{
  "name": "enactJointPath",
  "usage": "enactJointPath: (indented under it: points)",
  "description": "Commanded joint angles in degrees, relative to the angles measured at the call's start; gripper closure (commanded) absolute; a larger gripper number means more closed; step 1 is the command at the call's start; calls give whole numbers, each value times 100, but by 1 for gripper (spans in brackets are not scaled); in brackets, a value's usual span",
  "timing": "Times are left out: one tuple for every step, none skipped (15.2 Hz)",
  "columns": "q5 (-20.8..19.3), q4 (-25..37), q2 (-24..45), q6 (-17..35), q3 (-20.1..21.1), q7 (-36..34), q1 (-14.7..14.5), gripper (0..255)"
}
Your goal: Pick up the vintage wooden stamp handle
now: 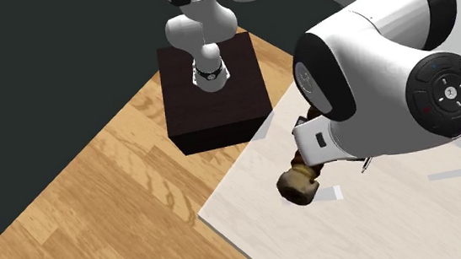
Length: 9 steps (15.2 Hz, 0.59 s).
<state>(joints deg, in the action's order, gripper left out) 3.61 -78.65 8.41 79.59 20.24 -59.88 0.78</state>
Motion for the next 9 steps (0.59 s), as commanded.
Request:
enactJointPath:
  points:
    - [-27,284,87,-194,9,-35,-20,255]
    - [-39,416,128,-287,13,-52,-31,255]
    - [-52,553,171,-382,17,-69,-43,255]
    - [-66,695,217,-479,22,-88,-56,255]
    - [-81,842,266,-578,28,-107,-70,255]
    - [-98,995,320,-679,33,-127,-86,255]
    - [-116,1155,377,-783,39,-147,-103,255]
    - [-118,1180,386,-799,40,-150,-106,255]
    - [-118,1179,386,-799,39,-150,-106,255]
